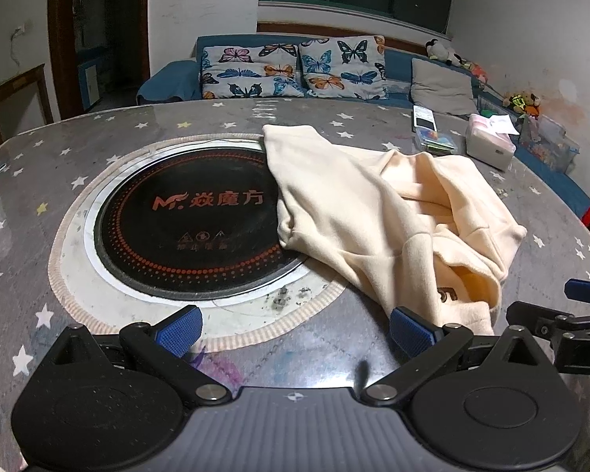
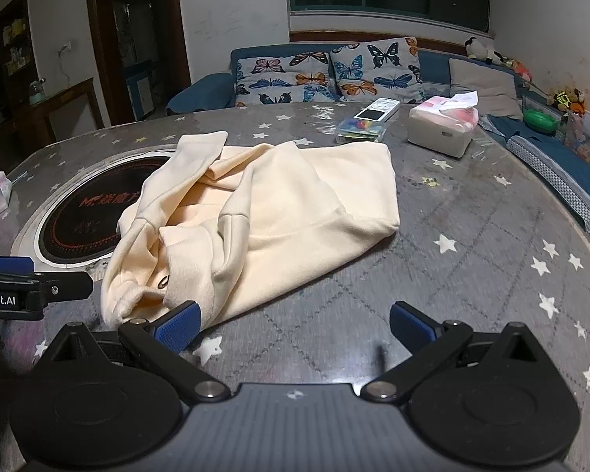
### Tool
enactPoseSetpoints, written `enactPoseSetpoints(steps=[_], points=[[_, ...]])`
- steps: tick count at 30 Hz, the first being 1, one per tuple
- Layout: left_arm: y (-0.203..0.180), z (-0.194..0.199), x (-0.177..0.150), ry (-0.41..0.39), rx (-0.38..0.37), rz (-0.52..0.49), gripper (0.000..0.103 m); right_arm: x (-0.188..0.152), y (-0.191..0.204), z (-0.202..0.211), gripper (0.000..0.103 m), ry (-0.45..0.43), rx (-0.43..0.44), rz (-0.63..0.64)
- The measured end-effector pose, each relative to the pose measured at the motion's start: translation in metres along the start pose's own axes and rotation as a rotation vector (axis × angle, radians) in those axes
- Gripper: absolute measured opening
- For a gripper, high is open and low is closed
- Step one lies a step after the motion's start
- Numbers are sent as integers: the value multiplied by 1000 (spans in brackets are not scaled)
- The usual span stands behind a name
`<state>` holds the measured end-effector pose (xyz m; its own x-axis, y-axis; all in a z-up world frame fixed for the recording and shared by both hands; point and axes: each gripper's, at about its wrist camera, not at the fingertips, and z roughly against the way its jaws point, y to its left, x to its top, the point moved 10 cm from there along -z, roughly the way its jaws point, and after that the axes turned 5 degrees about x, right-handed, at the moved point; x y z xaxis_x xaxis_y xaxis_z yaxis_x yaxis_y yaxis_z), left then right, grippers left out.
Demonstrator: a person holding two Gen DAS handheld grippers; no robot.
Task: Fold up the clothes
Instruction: 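Move both grippers toward the crumpled cream sweatshirt, then grasp the sweatshirt edge with the left gripper while the right gripper grasps another edge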
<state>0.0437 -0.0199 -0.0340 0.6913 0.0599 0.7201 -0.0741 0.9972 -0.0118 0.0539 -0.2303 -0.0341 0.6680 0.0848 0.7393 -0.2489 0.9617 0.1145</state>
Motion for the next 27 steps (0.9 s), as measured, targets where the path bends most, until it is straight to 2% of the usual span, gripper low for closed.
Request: enactPoseSetpoints(steps=[11,17,20,27], points=[[-2,-8,17,-9,-7,-2,103,16,1,-9,103,-4,5,27],[-5,-12,41,-45,-5,-10,103,37,1,-16,103,-13,4,68],[-11,-15,57,-56,-29,-5,102,50,0,-20,100,-19,-6,88],[-41,-39,98,-70,-68,-38,88,84,-6,-28,89,-35,-5,101]])
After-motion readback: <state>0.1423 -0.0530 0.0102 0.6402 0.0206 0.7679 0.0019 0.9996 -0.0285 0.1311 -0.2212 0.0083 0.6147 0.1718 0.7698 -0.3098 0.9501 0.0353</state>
